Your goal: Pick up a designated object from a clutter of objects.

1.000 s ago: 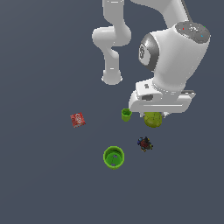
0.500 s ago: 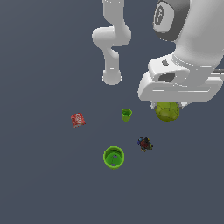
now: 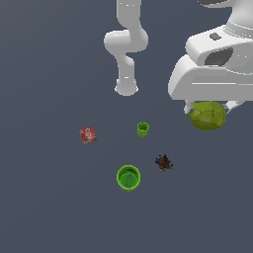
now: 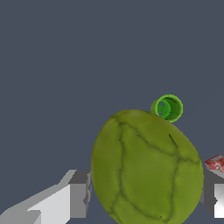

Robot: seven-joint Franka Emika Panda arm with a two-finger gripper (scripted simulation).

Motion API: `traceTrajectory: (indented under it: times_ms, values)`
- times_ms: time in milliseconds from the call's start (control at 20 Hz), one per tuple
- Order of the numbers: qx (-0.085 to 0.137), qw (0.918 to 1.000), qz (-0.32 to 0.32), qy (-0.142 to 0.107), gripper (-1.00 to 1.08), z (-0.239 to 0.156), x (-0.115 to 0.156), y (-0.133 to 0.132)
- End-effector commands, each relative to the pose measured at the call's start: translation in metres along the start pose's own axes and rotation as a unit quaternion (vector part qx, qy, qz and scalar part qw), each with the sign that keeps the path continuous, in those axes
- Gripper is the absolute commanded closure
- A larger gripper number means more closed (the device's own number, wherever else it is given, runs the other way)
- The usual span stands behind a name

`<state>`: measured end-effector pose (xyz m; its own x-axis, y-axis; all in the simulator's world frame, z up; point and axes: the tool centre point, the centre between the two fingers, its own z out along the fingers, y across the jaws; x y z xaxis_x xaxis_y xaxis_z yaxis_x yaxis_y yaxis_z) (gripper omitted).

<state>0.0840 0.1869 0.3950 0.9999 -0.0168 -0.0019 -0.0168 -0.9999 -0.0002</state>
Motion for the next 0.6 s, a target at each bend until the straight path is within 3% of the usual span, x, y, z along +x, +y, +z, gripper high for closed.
traceTrajectory:
  times_ms: [0, 550]
  values:
    - [0.000, 1.0000, 0.000, 0.001, 1.08, -0.014, 0.005, -0.002]
    - [0.000, 1.0000, 0.000, 0.001, 1.08, -0.044, 0.017, -0.008]
